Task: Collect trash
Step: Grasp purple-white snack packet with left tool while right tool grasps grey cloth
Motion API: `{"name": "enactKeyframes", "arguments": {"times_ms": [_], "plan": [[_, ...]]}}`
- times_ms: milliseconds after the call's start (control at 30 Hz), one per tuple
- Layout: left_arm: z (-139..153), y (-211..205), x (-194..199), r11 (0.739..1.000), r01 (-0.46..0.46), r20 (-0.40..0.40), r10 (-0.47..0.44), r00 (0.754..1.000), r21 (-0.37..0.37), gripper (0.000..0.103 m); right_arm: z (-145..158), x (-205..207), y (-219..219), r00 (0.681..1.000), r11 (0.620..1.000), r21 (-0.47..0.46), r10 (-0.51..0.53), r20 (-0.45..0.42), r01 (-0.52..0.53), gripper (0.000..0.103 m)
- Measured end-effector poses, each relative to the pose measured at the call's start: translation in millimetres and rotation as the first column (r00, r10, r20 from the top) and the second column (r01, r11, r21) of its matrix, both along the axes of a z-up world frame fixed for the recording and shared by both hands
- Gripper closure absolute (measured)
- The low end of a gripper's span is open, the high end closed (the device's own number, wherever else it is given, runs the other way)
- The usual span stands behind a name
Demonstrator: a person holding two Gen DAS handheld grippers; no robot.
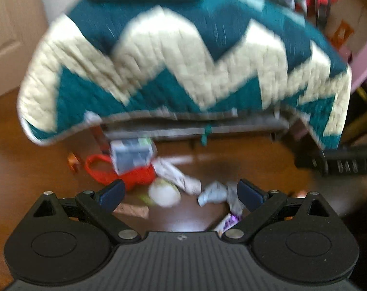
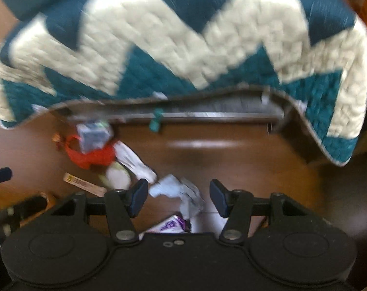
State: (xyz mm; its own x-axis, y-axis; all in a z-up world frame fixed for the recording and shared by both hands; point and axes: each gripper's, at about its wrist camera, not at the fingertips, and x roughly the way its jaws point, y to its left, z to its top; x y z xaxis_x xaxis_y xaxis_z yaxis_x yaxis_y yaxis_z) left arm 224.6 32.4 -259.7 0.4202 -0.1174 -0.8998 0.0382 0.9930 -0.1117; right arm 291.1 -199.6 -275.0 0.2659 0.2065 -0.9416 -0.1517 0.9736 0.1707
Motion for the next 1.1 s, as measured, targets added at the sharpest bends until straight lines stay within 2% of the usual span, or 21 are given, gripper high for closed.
{"name": "enactKeyframes", "arguments": {"times_ms": [33,67,133,200,267,333,367,433,467,533,600,733,833,967,1033,1100], "plan": [[-11.7,-8.0,-0.4,0.999,0.036,-0.001,-0.035,0.999,0.029,0.004,-24.0,7.4,-1.2,0.999,1.0,-0.023,0.012,-0.034,-0.013,0.047],[-22.6,-16.8,-0.3,0.995,0.079,-0.01,-0.079,0.997,0.063,0.004,-24.0,7.4,-1.2,0.999,1.0,-0.023,0.012,-0.034,-0.013,0.047],[-42.9,-32.5,1.0,0.981,0.177,-0.052,-0.173,0.984,0.085,0.004,-44.3,13.4,-1.4,0.998,0.999,-0.035,0.026,-0.065,-0.028,0.047],[-65.3,-49.7,-1.9,0.954,0.284,-0.092,-0.276,0.957,0.096,0.004,-72.4,22.5,-1.1,0.992,0.999,-0.016,0.042,-0.116,-0.045,0.047],[-91.9,-67.6,-8.5,0.912,0.4,-0.143,-0.386,0.911,0.09,0.004,-80.8,25.5,-0.3,0.99,0.999,-0.015,0.047,-0.13,-0.049,0.047],[-115.2,-82.4,-13.4,0.877,0.475,-0.183,-0.456,0.871,0.075,0.004,-101.1,29.9,1.2,0.985,0.998,-0.013,0.059,-0.164,-0.062,0.047],[-125.8,-88.5,-14.3,0.865,0.498,-0.199,-0.479,0.855,0.058,0.004,-125.3,35.1,3.1,0.975,0.998,-0.018,0.063,-0.211,-0.068,0.047],[-146.3,-98.4,-15.8,0.852,0.522,-0.233,-0.503,0.832,0.024,0.004,-146.1,39.1,6.0,0.969,0.996,-0.02,0.075,-0.237,-0.082,0.048],[-155.7,-101.7,-15.8,0.846,0.533,-0.25,-0.514,0.821,0.01,0.004,-146.1,39.1,6.0,0.969,0.996,-0.02,0.075,-0.237,-0.082,0.048],[-174.8,-108.8,-18.7,0.825,0.565,-0.278,-0.544,0.792,-0.006,0.004,-172.3,42.4,9.7,0.96,0.995,-0.002,0.091,-0.266,-0.095,0.048],[-193.5,-115.0,-24.9,0.79,0.613,-0.301,-0.586,0.752,-0.005,0.004,-189.3,43.0,14.0,0.955,0.992,-0.009,0.115,-0.275,-0.122,0.048],[-224.3,-120.2,-32.5,0.74,0.672,-0.346,-0.632,0.694,-0.003,0.004,-216.0,38.9,30.9,0.928,0.966,-0.031,0.239,-0.285,-0.258,0.048],[-244.0,-119.7,-31.7,0.733,0.68,-0.367,-0.635,0.679,-0.01,0.004,-229.8,36.3,42.4,0.908,0.945,-0.034,0.304,-0.287,-0.327,0.048],[-263.8,-121.3,-29.2,0.726,0.687,-0.393,-0.64,0.66,-0.031,0.004,-243.2,35.4,44.6,0.901,0.941,-0.037,0.311,-0.302,-0.337,0.049],[-276.4,-121.8,-27.5,0.739,0.672,-0.425,-0.623,0.657,-0.045,0.005,-248.0,34.9,45.1,0.899,0.94,-0.039,0.313,-0.306,-0.34,0.05],[-284.0,-121.4,-26.1,0.75,0.66,-0.43,-0.612,0.663,-0.049,0.005,-250.6,34.3,44.0,0.901,0.94,-0.044,0.309,-0.305,-0.337,0.051]]}}
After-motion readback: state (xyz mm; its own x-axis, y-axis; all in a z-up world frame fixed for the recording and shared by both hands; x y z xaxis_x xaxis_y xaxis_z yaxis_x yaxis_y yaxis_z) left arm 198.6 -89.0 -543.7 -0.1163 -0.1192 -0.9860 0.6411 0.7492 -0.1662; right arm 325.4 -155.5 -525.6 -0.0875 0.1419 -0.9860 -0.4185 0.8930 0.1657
